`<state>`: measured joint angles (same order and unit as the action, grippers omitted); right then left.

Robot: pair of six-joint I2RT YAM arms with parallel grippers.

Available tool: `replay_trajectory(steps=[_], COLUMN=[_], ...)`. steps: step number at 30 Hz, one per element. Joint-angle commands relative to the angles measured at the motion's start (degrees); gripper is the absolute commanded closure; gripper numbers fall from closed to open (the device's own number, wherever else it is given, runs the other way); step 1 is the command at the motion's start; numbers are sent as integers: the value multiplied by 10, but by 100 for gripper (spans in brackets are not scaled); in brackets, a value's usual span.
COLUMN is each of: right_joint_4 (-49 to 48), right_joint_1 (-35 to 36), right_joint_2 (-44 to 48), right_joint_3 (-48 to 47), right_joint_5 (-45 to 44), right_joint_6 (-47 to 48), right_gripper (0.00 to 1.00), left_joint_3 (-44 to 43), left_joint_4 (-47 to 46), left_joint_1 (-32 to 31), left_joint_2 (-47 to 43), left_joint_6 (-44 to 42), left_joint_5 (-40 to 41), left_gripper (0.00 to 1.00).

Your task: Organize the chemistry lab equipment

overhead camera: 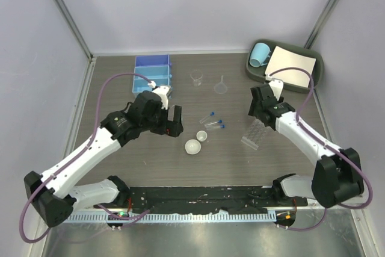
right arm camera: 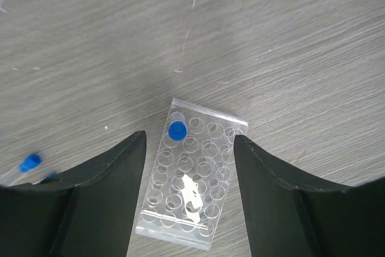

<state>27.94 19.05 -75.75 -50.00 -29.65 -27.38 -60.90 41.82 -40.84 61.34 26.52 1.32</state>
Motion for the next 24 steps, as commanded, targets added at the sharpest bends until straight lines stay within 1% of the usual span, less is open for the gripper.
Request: replay_trajectory(steps=[1, 4, 6, 9, 10, 12, 13, 16, 19, 24], right_joint_4=[24, 49, 64, 79, 82, 83, 83, 85, 93, 117], right_joint_1=[12, 34, 70, 111, 134, 149, 158, 172, 185, 205], right_joint_2=[72, 90, 98, 107, 112, 118, 122, 141, 164, 203], right_joint_3=[-45, -62, -68, -80, -83, -82, -78, -67, -59, -57], right_joint_5=[-2, 1, -17, -42, -44, -35, -31, -20, -12, -11], right_joint_6=[10, 20, 20, 15, 11, 7, 2, -5, -8, -11], right_gripper=[34, 34, 34, 34, 34, 34, 34, 34, 34, 34], left_joint_3=[-32, -75, -101, -165, -203, -240, -273, -320, -331, -328], left_joint_4=[-16, -4, 6, 26, 38, 47, 49, 44, 25, 0], left_joint_1=[2, 2, 2, 1, 1, 1, 1, -1, -3, -3], left_joint_2=[54, 109, 141, 212, 248, 281, 314, 351, 386, 433], left_joint_6=[-15, -24, -33, -58, -77, -92, -110, -153, -204, -258], left_joint_5=[-11, -11, -11, 4, 7, 10, 10, 23, 24, 28], left_gripper=[0, 1, 2, 2, 3, 4, 4, 4, 5, 6])
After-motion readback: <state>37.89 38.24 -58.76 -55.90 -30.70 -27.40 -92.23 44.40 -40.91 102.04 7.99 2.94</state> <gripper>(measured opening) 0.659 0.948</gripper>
